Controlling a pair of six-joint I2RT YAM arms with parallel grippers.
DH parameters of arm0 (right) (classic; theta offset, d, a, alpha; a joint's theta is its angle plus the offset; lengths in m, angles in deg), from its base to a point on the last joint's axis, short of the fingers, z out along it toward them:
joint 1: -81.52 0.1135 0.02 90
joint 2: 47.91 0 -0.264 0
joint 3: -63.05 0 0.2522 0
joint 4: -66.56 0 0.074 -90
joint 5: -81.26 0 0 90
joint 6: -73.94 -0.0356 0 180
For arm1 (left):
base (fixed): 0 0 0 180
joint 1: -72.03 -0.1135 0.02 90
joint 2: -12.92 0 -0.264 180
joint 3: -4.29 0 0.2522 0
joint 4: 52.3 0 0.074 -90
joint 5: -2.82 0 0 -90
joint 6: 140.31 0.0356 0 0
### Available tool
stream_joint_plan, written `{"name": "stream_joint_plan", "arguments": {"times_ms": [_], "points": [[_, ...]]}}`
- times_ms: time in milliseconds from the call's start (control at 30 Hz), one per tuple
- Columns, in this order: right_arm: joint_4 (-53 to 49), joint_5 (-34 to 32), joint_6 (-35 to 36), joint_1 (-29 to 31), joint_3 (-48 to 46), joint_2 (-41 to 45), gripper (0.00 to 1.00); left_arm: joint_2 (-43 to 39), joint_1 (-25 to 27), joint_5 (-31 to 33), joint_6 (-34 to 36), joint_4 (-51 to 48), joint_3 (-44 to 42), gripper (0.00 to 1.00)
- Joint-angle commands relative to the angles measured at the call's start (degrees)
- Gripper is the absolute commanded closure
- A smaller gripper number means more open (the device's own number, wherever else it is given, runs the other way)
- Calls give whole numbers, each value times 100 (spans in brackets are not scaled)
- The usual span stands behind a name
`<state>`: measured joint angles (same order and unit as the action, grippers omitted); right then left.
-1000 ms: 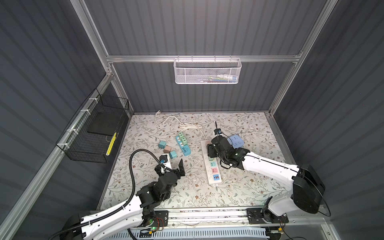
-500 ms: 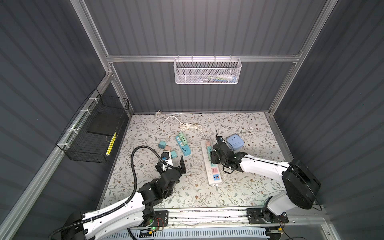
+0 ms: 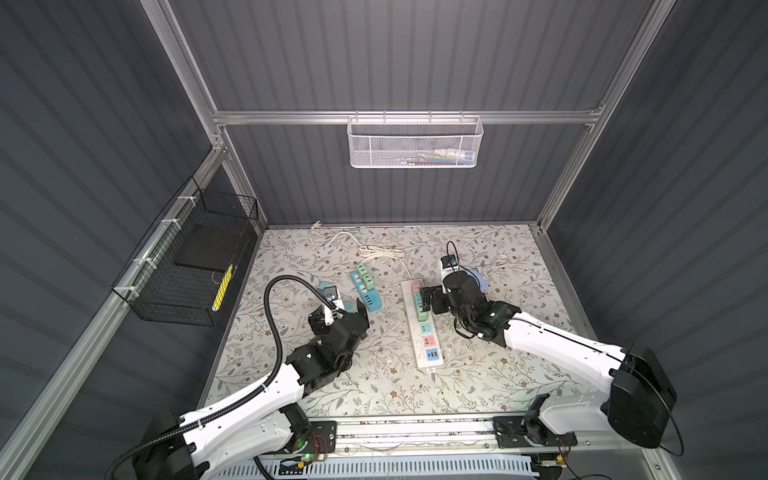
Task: Insert the plug
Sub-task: 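Raise right gripper off the strip while left gripper moves toward the small teal adapters, then lower left gripper onto a small teal adapter and close on it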
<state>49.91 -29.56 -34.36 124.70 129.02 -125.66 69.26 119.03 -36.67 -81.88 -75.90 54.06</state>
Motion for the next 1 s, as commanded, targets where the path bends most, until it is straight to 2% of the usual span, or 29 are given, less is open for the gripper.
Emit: {"name": "stream_joint_plan", "arguments": {"times_ms": [0,67,167,267,333,467,600,767,967], "points": [[211,-60,592,-157,62,-218,1,541,-475,-892,-52,-838,640,0],[220,112,537,-172,-8,-218,4,939,-740,-1232,77,-1058,983,0],[890,342,277,-208,-596,9,7,1512,-1294,-2251,401,-1025,1392,0],[1279,260,157,-247,-1105,349,8,2024,-1846,-3117,542,-764,1608,1],[1503,149,61,-308,-1396,529,7,2349,-2129,-3494,497,-552,1680,4],[1634,223,-173,-513,-1637,682,8,2803,-2603,-4306,306,125,1617,23],[1643,172,-198,-525,-1659,652,8,3197,-2676,-4478,410,287,1814,40],[1670,197,-244,-522,-1643,553,8,3715,-2692,-4184,555,130,2109,50],[1661,36,-271,-526,-1651,524,6,4054,-2696,-4240,551,238,2040,52]]}}
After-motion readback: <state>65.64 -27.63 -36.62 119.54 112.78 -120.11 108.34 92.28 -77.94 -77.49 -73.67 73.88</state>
